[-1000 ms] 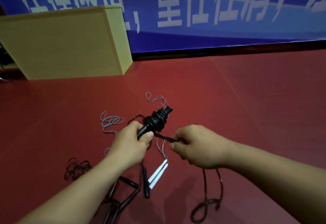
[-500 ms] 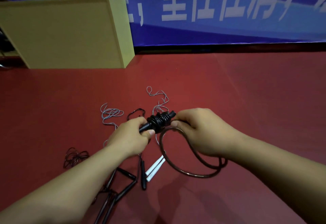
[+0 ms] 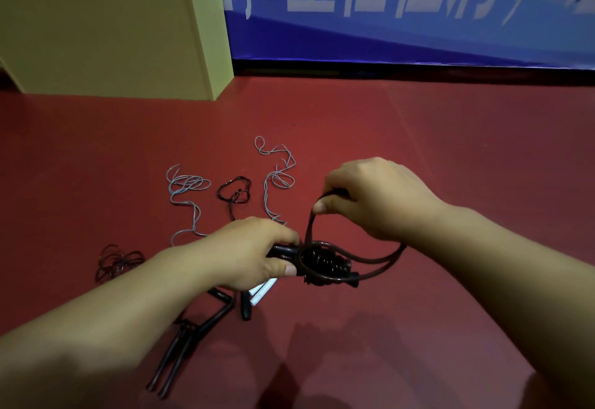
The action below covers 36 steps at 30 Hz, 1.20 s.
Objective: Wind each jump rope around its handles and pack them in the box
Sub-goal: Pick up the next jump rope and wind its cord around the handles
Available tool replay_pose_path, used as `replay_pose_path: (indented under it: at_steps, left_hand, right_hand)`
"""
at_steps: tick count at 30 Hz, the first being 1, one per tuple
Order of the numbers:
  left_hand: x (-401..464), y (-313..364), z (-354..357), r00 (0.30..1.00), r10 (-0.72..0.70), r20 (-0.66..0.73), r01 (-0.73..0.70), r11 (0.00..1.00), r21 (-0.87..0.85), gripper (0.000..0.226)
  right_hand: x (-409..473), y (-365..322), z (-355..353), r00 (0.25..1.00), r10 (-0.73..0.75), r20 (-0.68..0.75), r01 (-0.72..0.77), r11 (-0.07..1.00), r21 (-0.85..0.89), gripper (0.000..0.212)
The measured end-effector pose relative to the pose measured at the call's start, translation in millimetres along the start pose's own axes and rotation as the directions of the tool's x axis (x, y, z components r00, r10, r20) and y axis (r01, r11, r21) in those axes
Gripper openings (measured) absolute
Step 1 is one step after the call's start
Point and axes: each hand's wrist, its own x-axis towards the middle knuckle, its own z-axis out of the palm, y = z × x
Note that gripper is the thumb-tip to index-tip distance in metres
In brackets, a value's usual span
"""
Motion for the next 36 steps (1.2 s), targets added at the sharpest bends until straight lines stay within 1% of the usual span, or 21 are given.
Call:
replay_pose_path:
  at_steps: [2, 4, 6, 8, 10, 12, 13, 15, 17, 18, 20, 22, 23, 25, 26, 28, 29, 32, 33, 35, 36]
  left_hand:
    - [-2, 2, 0, 0.999, 0.047, 0.026, -0.046, 0.999, -0.013, 0.02]
    - [-4, 3, -1, 0.994, 0.093, 0.051, -0.091, 0.994, -0.057, 0.012]
    - [-7, 3, -2, 0.986, 0.138, 0.089, -0.124, 0.981, -0.147, 0.009]
    - [-11, 2, -4, 0.976, 0.172, 0.131, -0.128, 0.948, -0.291, 0.01]
    - [-12, -1, -6, 0.968, 0.194, 0.16, -0.123, 0.92, -0.371, 0.01]
    - [-13, -4, -6, 0.962, 0.2, 0.185, -0.114, 0.912, -0.394, 0.002]
    - [-14, -4, -7, 0.961, 0.192, 0.197, -0.101, 0.913, -0.394, 0.006]
    - [-15, -6, -7, 0.961, 0.168, 0.221, -0.074, 0.923, -0.378, 0.019]
    - [-16, -6, -7, 0.965, 0.15, 0.216, -0.065, 0.932, -0.357, 0.017]
    - [-16, -6, -6, 0.966, 0.143, 0.214, -0.061, 0.934, -0.351, 0.015]
    - [-17, -5, -7, 0.964, 0.159, 0.212, -0.079, 0.937, -0.342, 0.012]
    - [-19, -3, -8, 0.961, 0.175, 0.215, -0.091, 0.932, -0.351, 0.003]
    - [-20, -2, -10, 0.957, 0.19, 0.221, -0.102, 0.929, -0.357, 0.005]
    - [-22, 0, -11, 0.942, 0.228, 0.245, -0.114, 0.907, -0.405, 0.004]
    - [-25, 1, -12, 0.934, 0.252, 0.253, -0.119, 0.887, -0.445, 0.003]
    - [-28, 1, -14, 0.924, 0.294, 0.243, -0.127, 0.837, -0.532, 0.012]
    - [-29, 0, -14, 0.926, 0.307, 0.217, -0.131, 0.804, -0.58, 0.019]
    - [-30, -5, -17, 0.936, 0.332, 0.12, -0.147, 0.675, -0.723, 0.055]
    - [-30, -6, -19, 0.936, 0.344, 0.078, -0.17, 0.632, -0.756, 0.06]
    - [-30, -5, -22, 0.932, 0.363, -0.016, -0.217, 0.519, -0.827, 0.046]
    - [-30, -5, -23, 0.929, 0.366, -0.05, -0.218, 0.434, -0.874, 0.04]
  right_hand:
    - [0, 2, 1, 1.0, 0.025, -0.003, -0.025, 1.0, 0.017, 0.035]
    - [1, 7, -1, 0.995, 0.095, -0.015, -0.094, 0.995, 0.038, 0.048]
    - [1, 14, -3, 0.985, 0.171, -0.016, -0.17, 0.984, 0.055, 0.06]
    - [0, 20, -4, 0.976, 0.215, 0.013, -0.216, 0.973, 0.082, 0.064]
    - [0, 23, -2, 0.98, 0.193, 0.043, -0.197, 0.971, 0.136, 0.06]
    - [0, 25, -1, 0.987, 0.145, 0.07, -0.158, 0.96, 0.231, 0.044]
    - [0, 25, -1, 0.986, 0.138, 0.097, -0.161, 0.939, 0.305, 0.033]
    - [-1, 24, 1, 0.972, 0.135, 0.192, -0.209, 0.872, 0.443, 0.016]
    - [-2, 24, 4, 0.952, 0.144, 0.271, -0.267, 0.824, 0.5, 0.013]
    - [-2, 26, 6, 0.949, 0.146, 0.278, -0.275, 0.816, 0.509, 0.014]
    - [0, 27, 7, 0.964, 0.121, 0.237, -0.227, 0.839, 0.494, 0.014]
    - [1, 28, 7, 0.978, 0.082, 0.19, -0.154, 0.901, 0.406, 0.013]
    - [1, 29, 7, 0.982, 0.074, 0.175, -0.132, 0.928, 0.348, 0.014]
    - [-1, 34, 9, 0.983, 0.093, 0.157, -0.134, 0.952, 0.275, 0.025]
    - [-2, 37, 10, 0.982, 0.116, 0.148, -0.152, 0.952, 0.265, 0.037]
    - [-2, 40, 11, 0.982, 0.141, 0.126, -0.171, 0.946, 0.274, 0.061]
    - [-1, 42, 13, 0.984, 0.137, 0.117, -0.165, 0.946, 0.28, 0.067]
    - [-1, 41, 18, 0.993, 0.092, 0.07, -0.109, 0.945, 0.309, 0.063]
    - [-1, 41, 20, 0.996, 0.073, 0.048, -0.085, 0.944, 0.318, 0.058]
    - [1, 38, 22, 0.998, 0.057, 0.02, -0.061, 0.946, 0.317, 0.048]
    - [1, 36, 21, 0.997, 0.067, 0.024, -0.071, 0.944, 0.321, 0.045]
